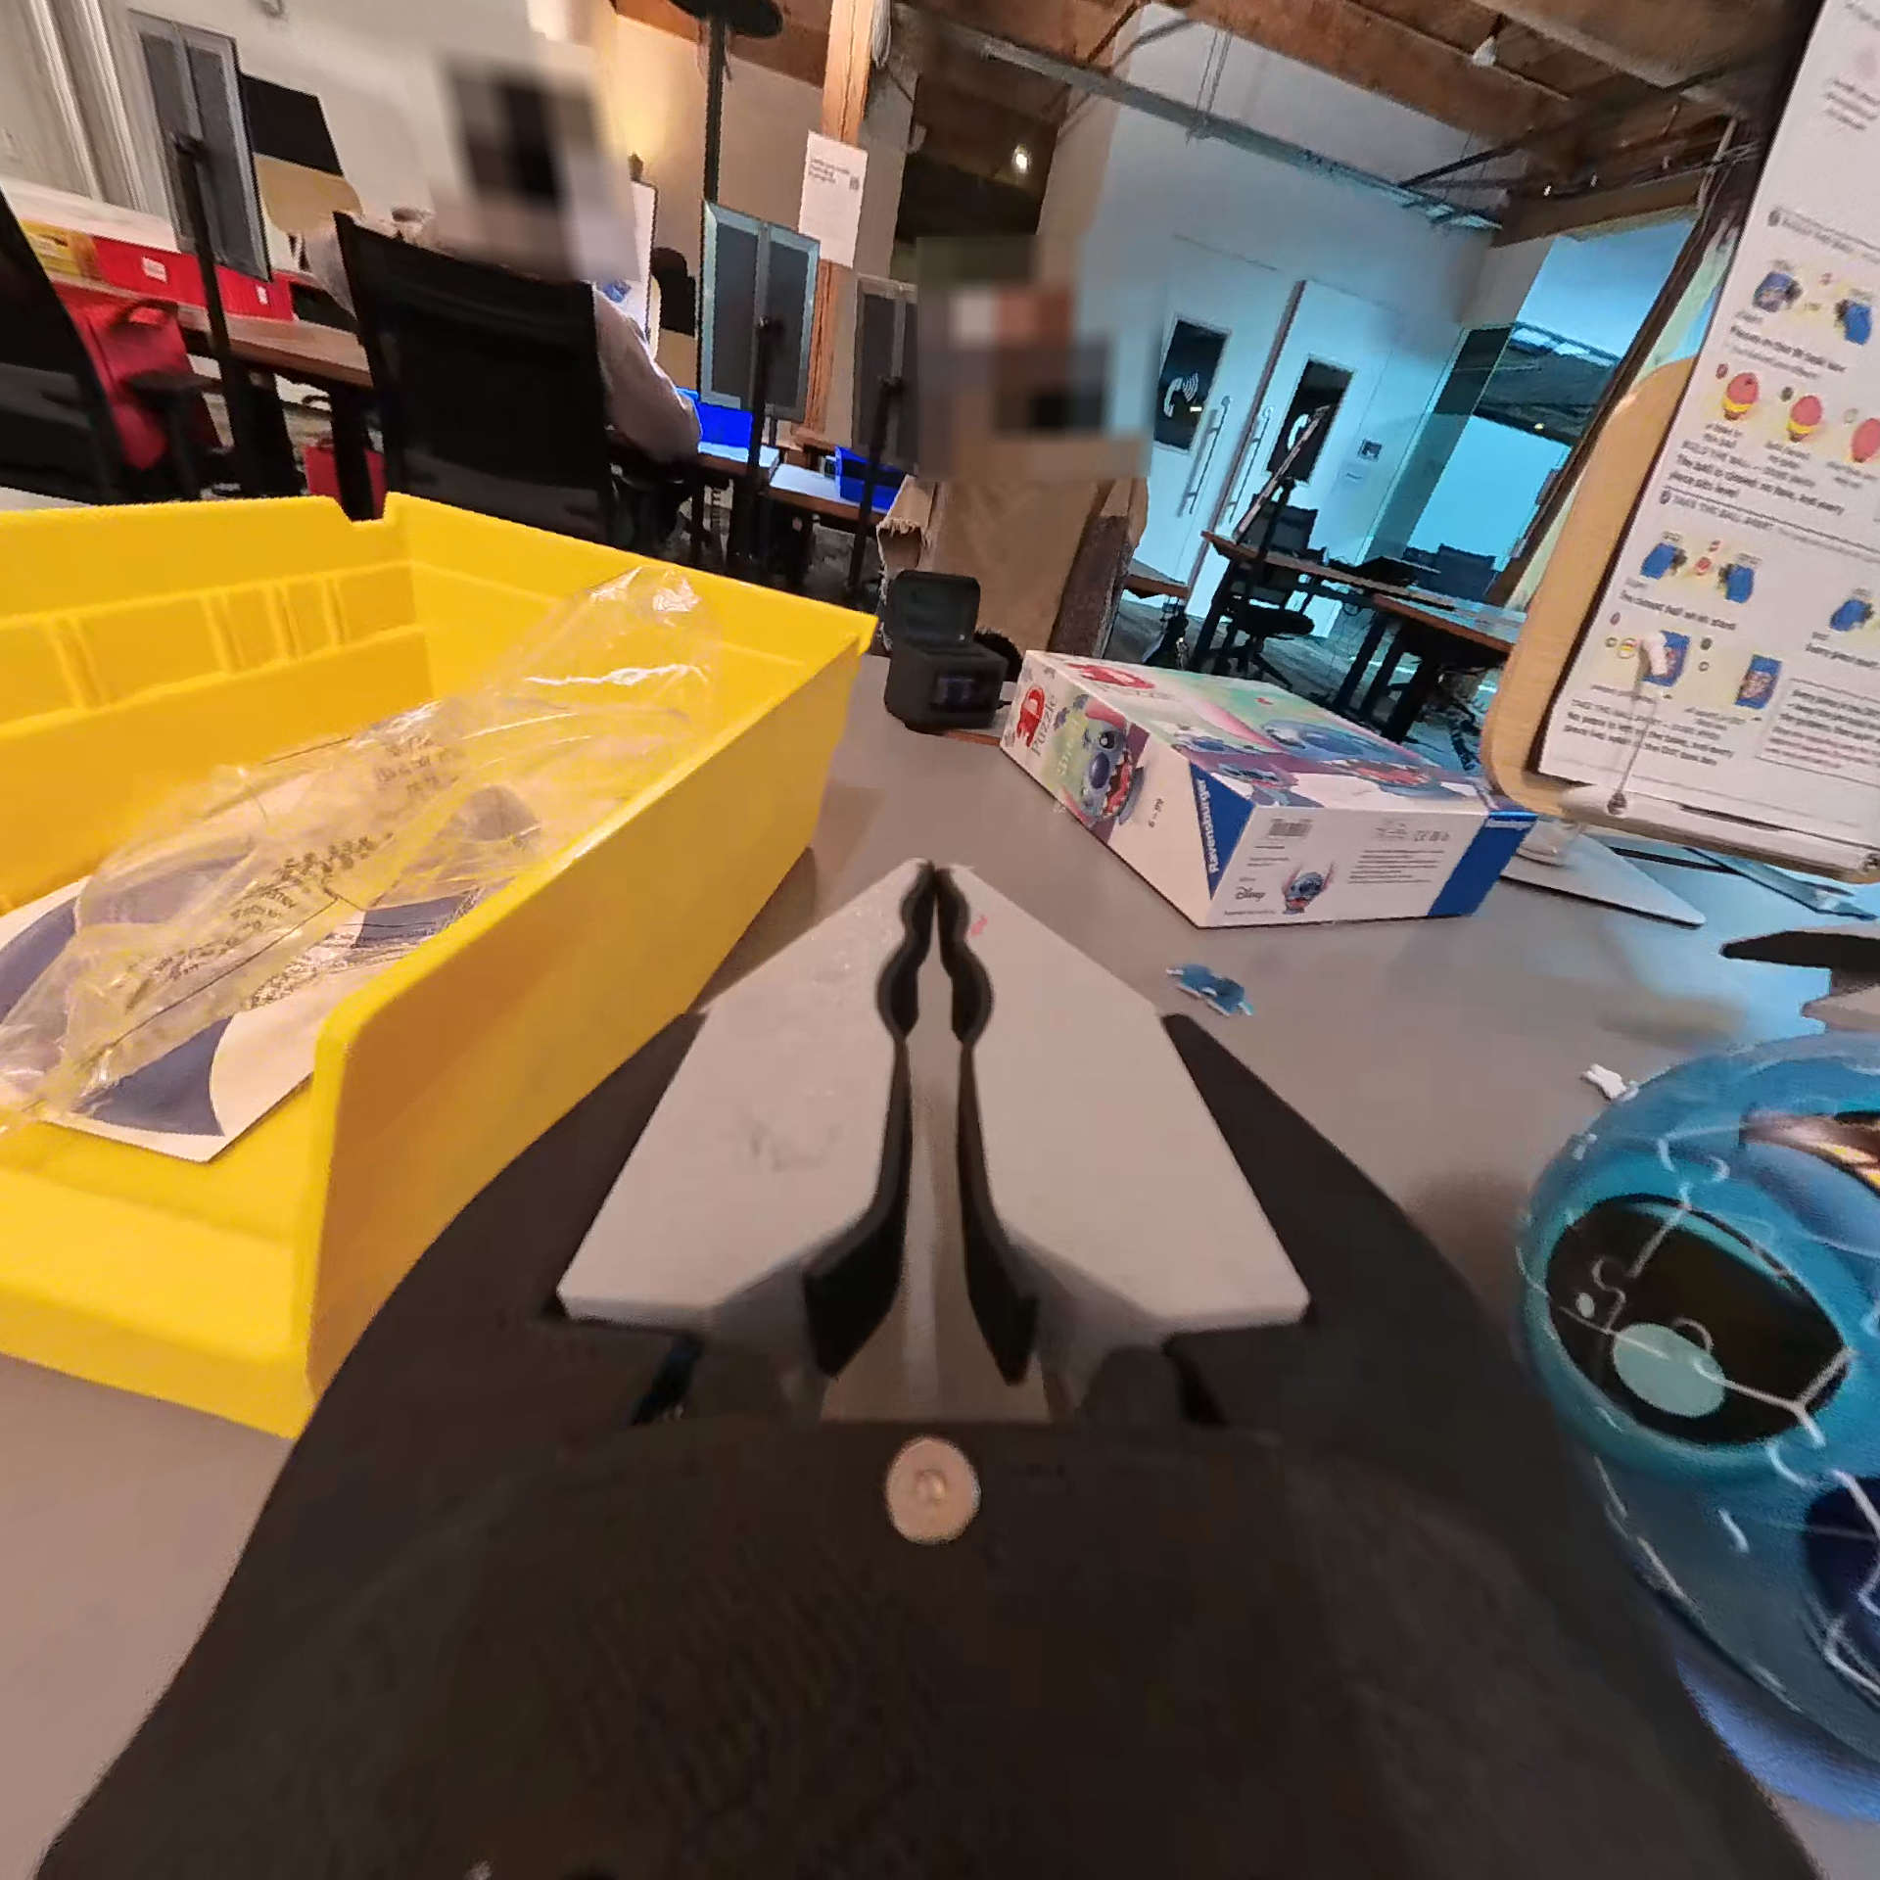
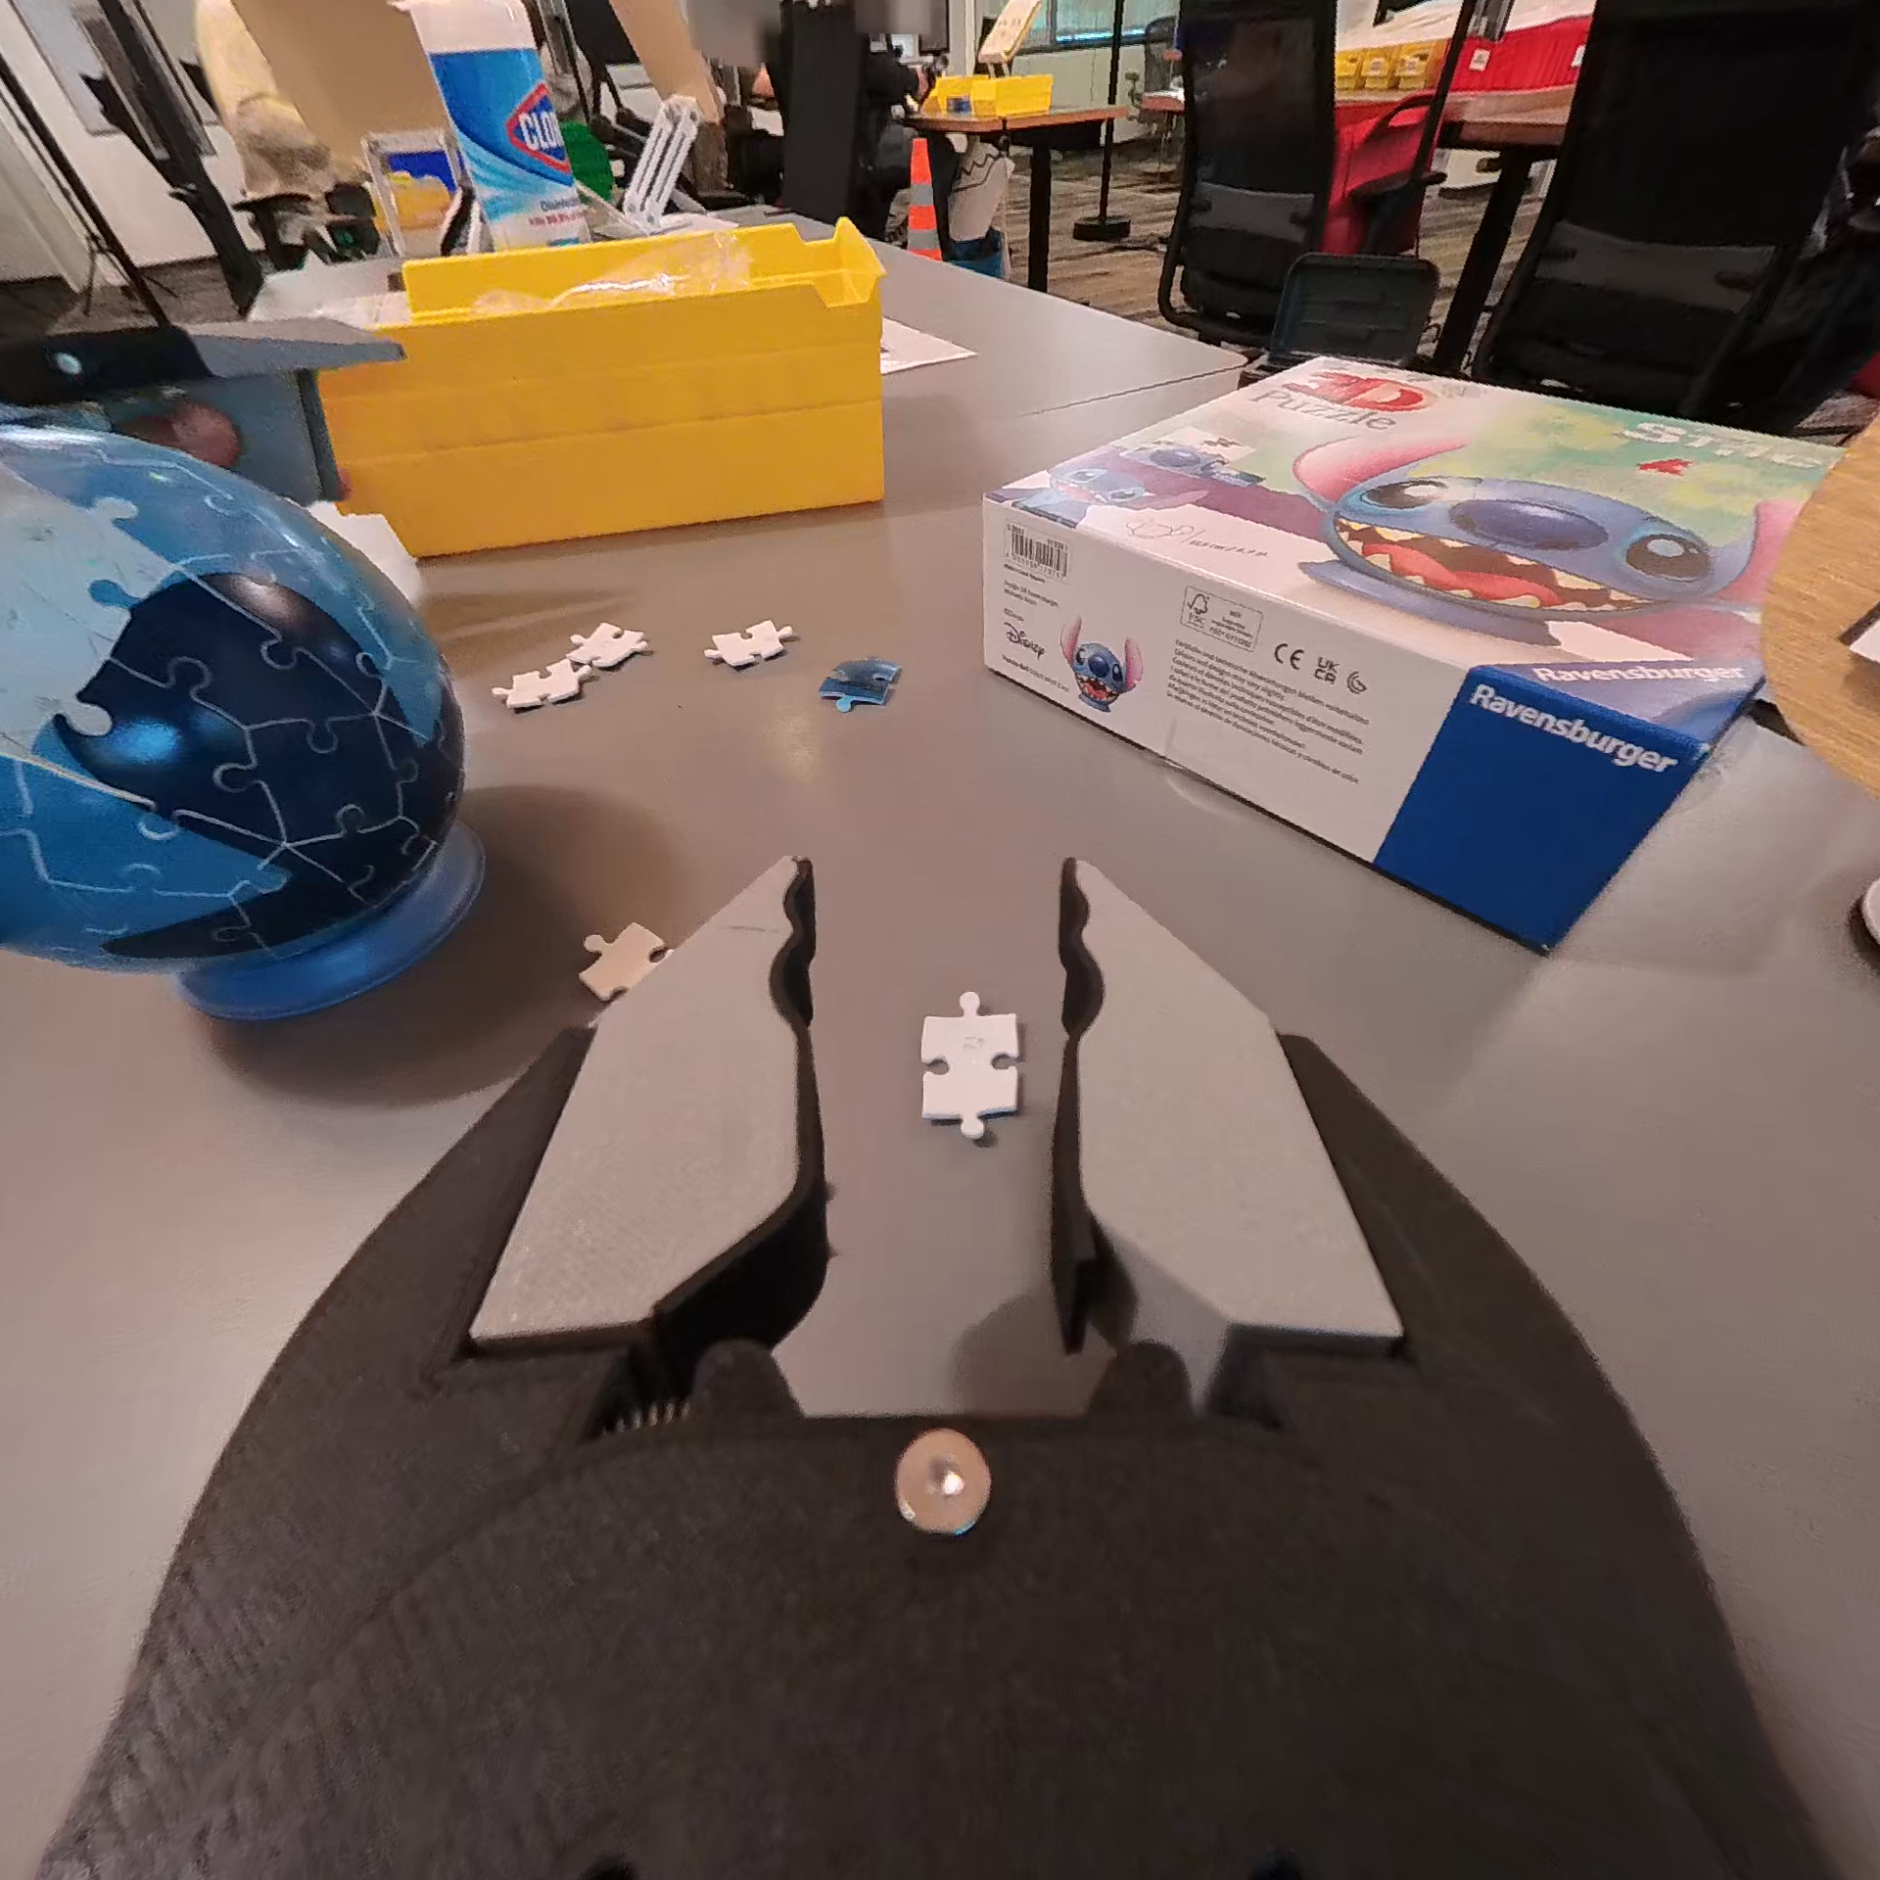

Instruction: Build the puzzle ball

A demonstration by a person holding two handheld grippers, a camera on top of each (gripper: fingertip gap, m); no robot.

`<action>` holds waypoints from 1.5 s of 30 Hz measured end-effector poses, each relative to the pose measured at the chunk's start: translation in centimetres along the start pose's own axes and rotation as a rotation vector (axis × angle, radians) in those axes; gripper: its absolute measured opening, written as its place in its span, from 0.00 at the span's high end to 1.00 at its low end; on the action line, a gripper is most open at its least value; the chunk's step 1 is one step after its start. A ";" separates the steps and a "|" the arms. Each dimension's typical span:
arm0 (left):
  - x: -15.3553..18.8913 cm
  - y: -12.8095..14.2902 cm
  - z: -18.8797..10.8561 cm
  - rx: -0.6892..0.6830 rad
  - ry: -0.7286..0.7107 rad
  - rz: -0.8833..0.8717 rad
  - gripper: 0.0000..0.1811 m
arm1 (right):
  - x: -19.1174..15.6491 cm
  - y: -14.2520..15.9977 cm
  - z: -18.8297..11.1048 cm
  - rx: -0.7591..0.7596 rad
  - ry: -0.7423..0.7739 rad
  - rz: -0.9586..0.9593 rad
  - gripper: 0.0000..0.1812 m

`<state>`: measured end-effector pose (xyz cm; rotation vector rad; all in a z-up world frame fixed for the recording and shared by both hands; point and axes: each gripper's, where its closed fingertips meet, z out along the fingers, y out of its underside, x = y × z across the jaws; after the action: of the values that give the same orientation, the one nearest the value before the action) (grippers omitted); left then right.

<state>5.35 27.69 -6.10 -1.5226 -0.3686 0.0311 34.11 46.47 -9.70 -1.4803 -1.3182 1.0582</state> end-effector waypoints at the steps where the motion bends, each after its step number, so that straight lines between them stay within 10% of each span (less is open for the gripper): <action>1: 0.1 0.1 0.1 -0.009 -0.001 0.014 1.00 | 0.1 0.0 0.0 -0.002 0.009 -0.007 0.75; 45: -0.1 0.9 0.7 -0.065 -0.078 0.085 1.00 | -0.4 0.9 0.4 -0.064 0.043 -0.107 0.77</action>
<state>5.24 28.40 -7.00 -1.6039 -0.3697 0.1464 33.96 45.99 -10.62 -1.4540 -1.3960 0.9180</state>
